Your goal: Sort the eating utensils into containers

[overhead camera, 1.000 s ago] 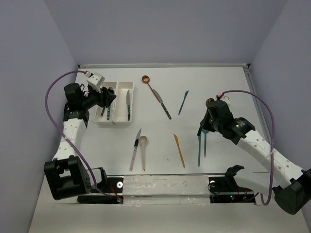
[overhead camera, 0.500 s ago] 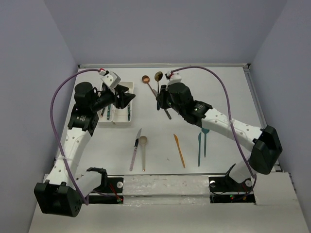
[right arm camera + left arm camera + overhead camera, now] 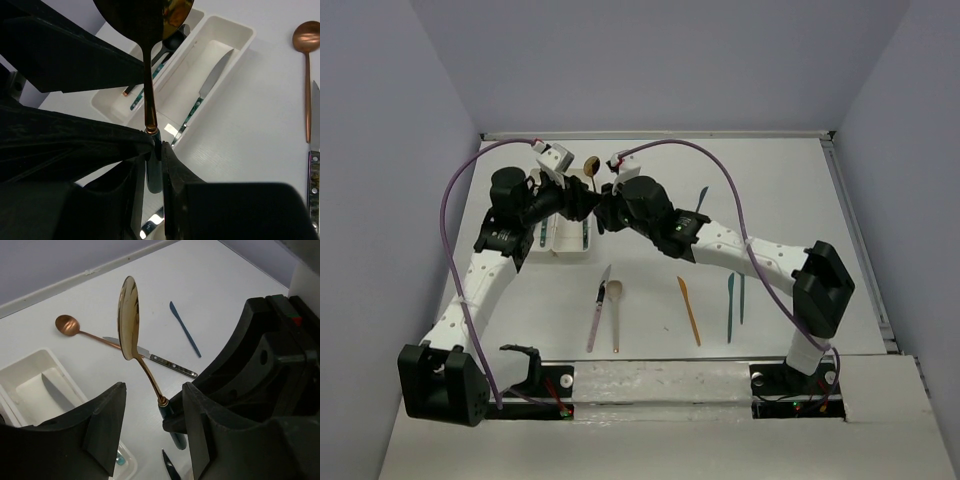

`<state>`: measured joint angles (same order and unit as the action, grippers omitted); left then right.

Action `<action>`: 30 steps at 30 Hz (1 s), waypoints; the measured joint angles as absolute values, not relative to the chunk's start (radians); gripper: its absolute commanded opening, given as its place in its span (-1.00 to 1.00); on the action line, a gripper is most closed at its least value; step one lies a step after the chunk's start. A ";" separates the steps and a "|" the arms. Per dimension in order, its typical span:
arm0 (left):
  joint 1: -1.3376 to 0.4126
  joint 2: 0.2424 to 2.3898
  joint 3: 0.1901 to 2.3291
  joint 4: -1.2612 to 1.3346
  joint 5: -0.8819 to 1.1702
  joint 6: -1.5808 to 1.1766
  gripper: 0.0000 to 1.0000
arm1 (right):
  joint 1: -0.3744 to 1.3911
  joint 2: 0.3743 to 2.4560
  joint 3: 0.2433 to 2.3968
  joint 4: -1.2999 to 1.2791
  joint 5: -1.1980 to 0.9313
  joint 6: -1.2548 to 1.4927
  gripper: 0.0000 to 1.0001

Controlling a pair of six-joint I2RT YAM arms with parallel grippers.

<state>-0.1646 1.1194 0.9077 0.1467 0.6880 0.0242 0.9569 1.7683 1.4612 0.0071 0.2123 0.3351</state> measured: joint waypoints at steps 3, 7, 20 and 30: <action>-0.165 1.133 0.906 0.153 0.650 0.012 0.06 | 0.957 1.779 1.477 0.010 0.201 0.336 -1.00; -0.165 1.134 0.889 0.189 0.591 -0.018 -0.01 | 0.958 1.783 1.486 0.012 0.194 0.335 -1.00; -0.164 1.151 0.860 0.247 0.617 -0.091 -0.97 | 0.964 1.822 1.523 0.015 0.160 0.336 -1.00; -0.156 1.158 0.857 0.240 0.616 -0.073 -1.00 | 0.964 1.835 1.523 0.019 0.152 0.347 0.83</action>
